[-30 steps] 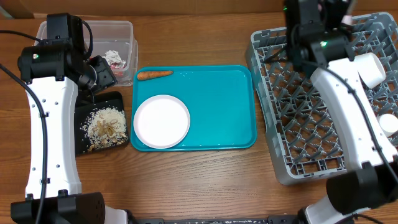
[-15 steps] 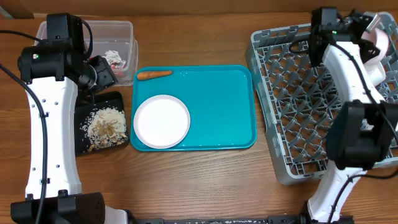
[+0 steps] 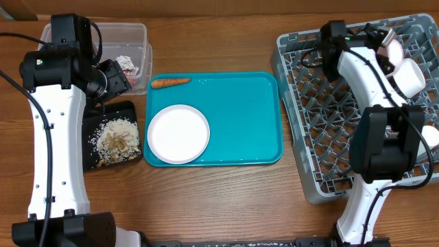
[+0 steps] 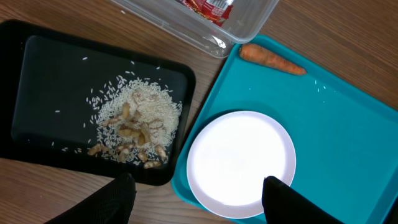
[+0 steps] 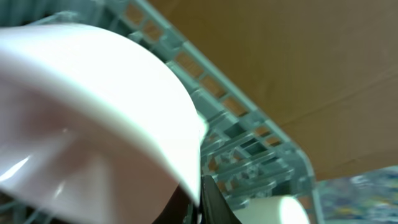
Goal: Sort waste into correct bins and load items into the dishwasher
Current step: 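Carry the pink bowl into the back of the rack and release it, then reach the right gripper to the white plate and grasp its rim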
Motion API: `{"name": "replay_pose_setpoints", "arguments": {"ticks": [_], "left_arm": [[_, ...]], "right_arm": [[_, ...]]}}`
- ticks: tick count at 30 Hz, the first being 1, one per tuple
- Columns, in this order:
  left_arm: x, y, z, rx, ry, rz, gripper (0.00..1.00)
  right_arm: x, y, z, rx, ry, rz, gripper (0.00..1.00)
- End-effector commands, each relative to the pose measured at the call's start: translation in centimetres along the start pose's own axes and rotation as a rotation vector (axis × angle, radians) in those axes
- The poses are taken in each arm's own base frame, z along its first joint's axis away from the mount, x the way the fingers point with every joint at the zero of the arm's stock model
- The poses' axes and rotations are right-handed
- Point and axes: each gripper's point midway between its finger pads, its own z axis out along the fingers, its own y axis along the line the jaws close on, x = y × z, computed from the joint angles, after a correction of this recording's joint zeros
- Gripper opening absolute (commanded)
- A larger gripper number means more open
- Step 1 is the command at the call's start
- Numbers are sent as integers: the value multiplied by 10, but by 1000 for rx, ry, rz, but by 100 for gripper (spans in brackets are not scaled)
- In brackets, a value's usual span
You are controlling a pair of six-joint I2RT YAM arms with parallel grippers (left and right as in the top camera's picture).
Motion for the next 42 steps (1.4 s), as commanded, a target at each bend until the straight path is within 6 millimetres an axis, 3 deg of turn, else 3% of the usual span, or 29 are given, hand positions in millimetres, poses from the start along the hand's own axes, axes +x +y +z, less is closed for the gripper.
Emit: {"name": "replay_pose_setpoints", "arguments": {"ticks": [1, 6, 7, 8, 11, 13, 18, 22, 24, 26, 28, 30, 36, 42], "left_arm": [[-4, -4, -7, 20, -21, -4, 68], [-4, -4, -7, 20, -22, -4, 68], [-4, -4, -7, 20, -22, -4, 68], [-4, -4, -7, 20, -22, -4, 68], [-4, -4, -7, 20, -22, -4, 68], [-4, -4, -7, 20, -22, -4, 68], [-4, -4, -7, 19, -22, -4, 69], [-4, -4, -7, 20, -21, -4, 72], [-4, -4, -7, 19, -21, -4, 74], [-4, -4, -7, 19, -21, -4, 74], [-4, -4, -7, 19, -21, -4, 75], [-4, -4, -7, 19, -22, -4, 79], [-4, -4, -7, 19, -21, -4, 81], [-4, -4, -7, 19, -21, -4, 82]], "right_arm": [[35, 33, -9, -137, 120, -42, 4], [54, 47, -23, -225, 200, -90, 8], [59, 49, -26, -244, 220, -100, 15], [66, 53, -31, -276, 254, -113, 28], [72, 56, -38, -320, 295, -118, 40], [72, 55, -43, -350, 314, -112, 45], [46, 32, -71, -455, 274, -91, 53], [17, 12, -110, -620, 212, -89, 66], [11, 16, -144, -810, 194, -141, 74], [15, 24, -185, -1038, 187, -228, 75], [25, 31, -227, -1254, 200, -310, 76], [53, 40, -285, -1500, 266, -411, 78], [105, 58, -337, -1584, 273, -574, 80], [167, 80, -371, -1595, 288, -741, 80]]}}
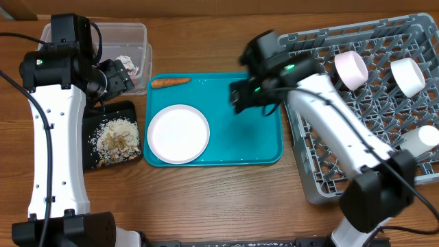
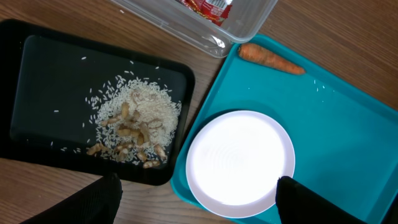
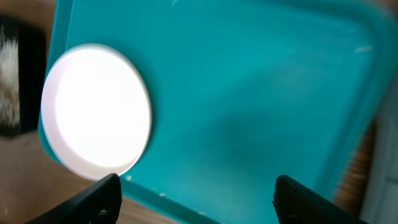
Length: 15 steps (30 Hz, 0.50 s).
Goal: Sort waste into correct bins and load items into the dishwasher
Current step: 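Reach the right gripper to the white plate and grasp its rim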
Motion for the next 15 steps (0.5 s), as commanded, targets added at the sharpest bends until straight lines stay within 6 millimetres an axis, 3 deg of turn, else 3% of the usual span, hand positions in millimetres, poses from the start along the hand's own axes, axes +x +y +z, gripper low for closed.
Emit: {"name": "replay_pose_setpoints", "arguments": {"ticks": [1, 7, 12, 15], "left_arm": [[-4, -3, -7, 16, -22, -4, 82], [-4, -3, -7, 16, -21, -4, 82], [-3, -3, -7, 14, -19, -4, 82], [-3, -3, -7, 14, -19, -4, 82]], "right_arm": [[24, 26, 39, -38, 102, -63, 80], [45, 55, 95, -33, 179, -106, 77], [57, 51, 136, 44, 214, -24, 72], [61, 49, 147, 51, 230, -17, 61]]}}
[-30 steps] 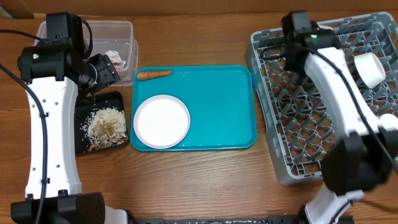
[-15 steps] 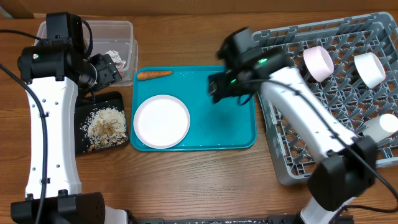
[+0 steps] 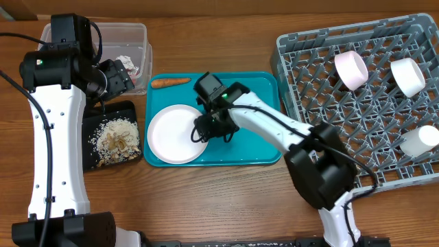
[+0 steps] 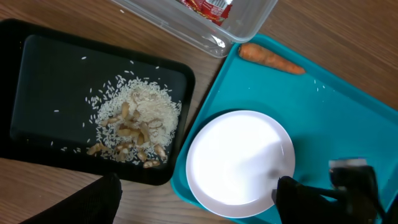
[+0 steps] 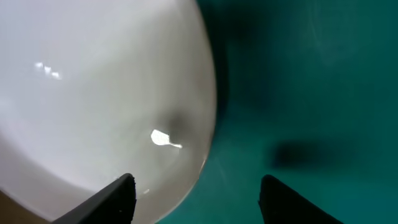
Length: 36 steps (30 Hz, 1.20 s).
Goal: Sort waste into correct bins and load items into the dishwasher
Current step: 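Reach the right gripper to the white plate and grasp its rim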
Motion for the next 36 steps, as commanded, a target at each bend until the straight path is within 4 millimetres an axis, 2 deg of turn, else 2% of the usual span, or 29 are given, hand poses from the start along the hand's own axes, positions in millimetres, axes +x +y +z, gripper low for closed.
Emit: {"name": "replay_pose_setpoints", "arguments": {"ticks": [1, 4, 7, 11, 14, 18, 28, 36], "left_arm": [[-3, -3, -7, 15, -19, -3, 82], [-3, -3, -7, 15, -20, -3, 82], [-3, -3, -7, 15, -20, -4, 82], [-2, -3, -7, 13, -17, -3, 82], [-2, -3, -7, 13, -16, -3, 82], [-2, -3, -7, 13, -17, -3, 82], [-2, -3, -7, 13, -17, -3, 83], [-2, -3, -7, 13, -17, -3, 83]], "right_arm": [[1, -8, 12, 30, 9, 52, 55], [-1, -8, 14, 28, 3, 51, 37], [-3, -7, 14, 25, -4, 50, 30], [-3, -9, 14, 34, -3, 51, 13], [-4, -23, 13, 112, -23, 116, 7], [-3, -37, 10, 186, -32, 140, 4], [-2, -71, 0, 337, -48, 178, 4], [-18, -90, -35, 398, -140, 207, 4]]}}
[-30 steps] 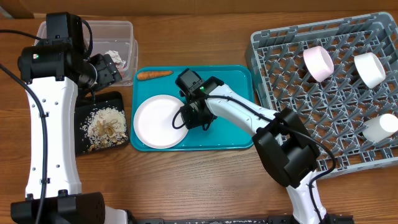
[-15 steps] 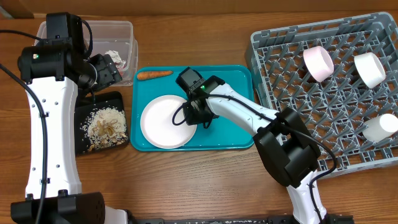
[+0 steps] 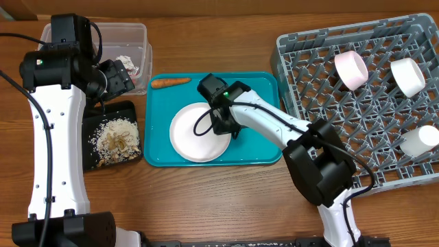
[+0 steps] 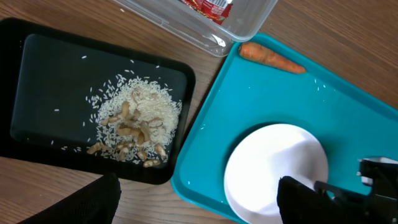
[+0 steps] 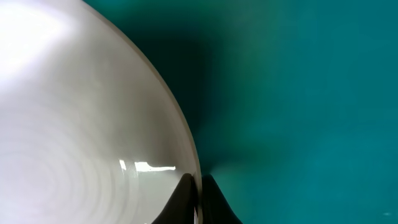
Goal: Sort waste into correct bins and load items into the dishwasher
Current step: 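Reach the right gripper to the white plate and grasp its rim, then lift the white plate with the right gripper and carry it over the rack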
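A white plate (image 3: 197, 132) lies on the teal tray (image 3: 257, 96), near its middle front. My right gripper (image 3: 223, 125) is shut on the plate's right rim; in the right wrist view its fingertips (image 5: 186, 202) pinch the rim of the plate (image 5: 81, 124). An orange carrot (image 3: 170, 82) lies at the tray's back left corner. My left gripper (image 4: 199, 205) hangs open high over the tray's left edge, holding nothing. In the left wrist view the plate (image 4: 277, 171) and carrot (image 4: 272, 59) show below it. The grey dishwasher rack (image 3: 322, 116) stands at the right.
A black tray (image 3: 113, 137) with rice and food scraps sits left of the teal tray. A clear bin (image 3: 134, 44) with wrappers stands behind it. In the rack are a pink cup (image 3: 350, 68), a white bowl (image 3: 406, 75) and another white cup (image 3: 418, 142).
My right gripper was open at the plate's right rim and is now shut on it. The plate has shifted right, away from the tray's left edge. The left arm has not moved.
My right gripper was at the rack's back, close to a white dish. Then it stood open over the teal tray, then open at the plate's right rim. Now it grips that rim, and the plate lies farther right. My left gripper stayed open above throughout.
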Motion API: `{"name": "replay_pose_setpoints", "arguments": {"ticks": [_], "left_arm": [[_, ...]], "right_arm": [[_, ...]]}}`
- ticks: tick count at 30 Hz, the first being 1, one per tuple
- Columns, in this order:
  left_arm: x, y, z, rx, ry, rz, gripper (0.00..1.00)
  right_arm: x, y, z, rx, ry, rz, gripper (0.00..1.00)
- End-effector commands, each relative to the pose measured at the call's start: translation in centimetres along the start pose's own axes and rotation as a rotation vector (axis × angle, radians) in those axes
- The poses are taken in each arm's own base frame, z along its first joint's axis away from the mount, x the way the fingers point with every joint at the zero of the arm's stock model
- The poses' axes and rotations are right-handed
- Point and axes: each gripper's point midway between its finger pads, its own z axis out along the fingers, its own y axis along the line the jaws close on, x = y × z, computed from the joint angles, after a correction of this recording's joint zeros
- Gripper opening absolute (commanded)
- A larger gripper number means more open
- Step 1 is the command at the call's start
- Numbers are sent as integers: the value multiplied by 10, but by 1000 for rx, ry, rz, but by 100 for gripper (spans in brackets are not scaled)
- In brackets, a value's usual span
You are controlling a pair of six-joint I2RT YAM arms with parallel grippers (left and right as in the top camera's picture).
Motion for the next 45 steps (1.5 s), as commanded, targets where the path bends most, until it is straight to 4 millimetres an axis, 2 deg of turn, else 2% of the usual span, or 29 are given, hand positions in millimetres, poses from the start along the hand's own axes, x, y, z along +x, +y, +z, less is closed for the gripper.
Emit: {"name": "replay_pose_setpoints", "arguments": {"ticks": [1, 7, 13, 15, 18, 24, 30, 36, 40, 45], "left_arm": [[-3, -3, -7, 15, -19, -4, 83], [-4, -3, -7, 15, -22, -4, 83], [-4, -3, -7, 16, -22, -4, 83], [-4, -3, -7, 16, -23, -4, 84], [-4, -3, -7, 16, -23, -4, 84], [-4, -3, -7, 16, -23, -4, 84], [-4, -3, -7, 16, -22, -4, 84], [-4, -3, -7, 16, -22, -4, 85], [-4, -3, -7, 16, -22, -4, 85], [-4, -3, -7, 16, -22, -4, 85]], "right_arm": [[-23, -32, -24, 76, -96, 48, 4], [-44, -66, -59, 56, -171, 140, 4], [-58, -97, -93, 60, -251, 211, 4], [-64, -115, -113, 83, -303, 242, 4], [-65, -128, -127, 108, -337, 262, 4], [-59, -141, -137, 130, -334, 277, 4], [-52, -146, -140, 157, -316, 274, 4], [-52, -149, -153, 153, -348, 282, 4], [-53, -163, -173, 165, -400, 315, 4], [-51, -198, -197, 213, -455, 389, 4]]}}
